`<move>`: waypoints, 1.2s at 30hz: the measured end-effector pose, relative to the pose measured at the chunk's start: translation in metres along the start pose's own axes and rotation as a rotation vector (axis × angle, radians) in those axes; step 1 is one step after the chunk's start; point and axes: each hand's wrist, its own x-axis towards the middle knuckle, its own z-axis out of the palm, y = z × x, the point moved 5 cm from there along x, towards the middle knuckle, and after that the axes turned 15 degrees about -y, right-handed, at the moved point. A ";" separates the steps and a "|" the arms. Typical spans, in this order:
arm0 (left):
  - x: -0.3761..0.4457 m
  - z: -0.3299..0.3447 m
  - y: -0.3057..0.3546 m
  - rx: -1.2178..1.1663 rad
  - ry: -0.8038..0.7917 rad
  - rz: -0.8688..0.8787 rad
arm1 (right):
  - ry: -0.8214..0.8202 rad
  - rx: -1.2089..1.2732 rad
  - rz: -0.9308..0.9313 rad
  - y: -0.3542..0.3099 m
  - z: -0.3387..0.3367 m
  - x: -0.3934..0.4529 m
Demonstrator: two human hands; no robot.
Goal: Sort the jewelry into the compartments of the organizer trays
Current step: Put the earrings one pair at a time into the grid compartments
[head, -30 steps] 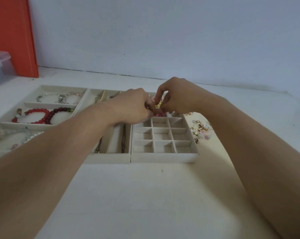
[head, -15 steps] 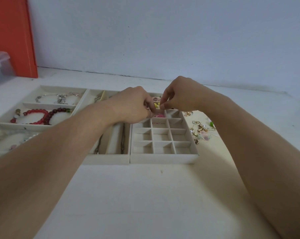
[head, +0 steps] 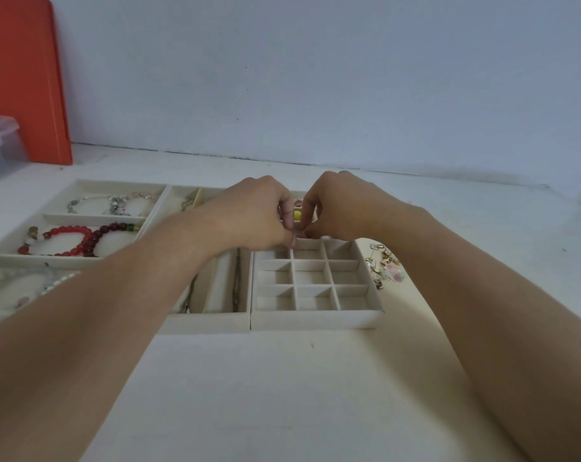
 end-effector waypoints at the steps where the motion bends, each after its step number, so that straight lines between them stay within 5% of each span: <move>1: 0.000 0.000 0.000 -0.001 0.000 -0.001 | 0.011 -0.002 0.002 0.000 0.000 0.000; 14: 0.001 -0.002 -0.003 -0.010 -0.010 -0.013 | 0.038 0.075 0.008 0.001 -0.015 -0.010; 27: 0.004 -0.025 -0.029 -0.120 0.278 -0.089 | -0.049 0.042 0.015 0.003 -0.012 -0.011; 36: -0.006 -0.014 -0.003 -0.241 0.333 0.043 | 0.279 0.289 -0.080 0.014 -0.065 -0.050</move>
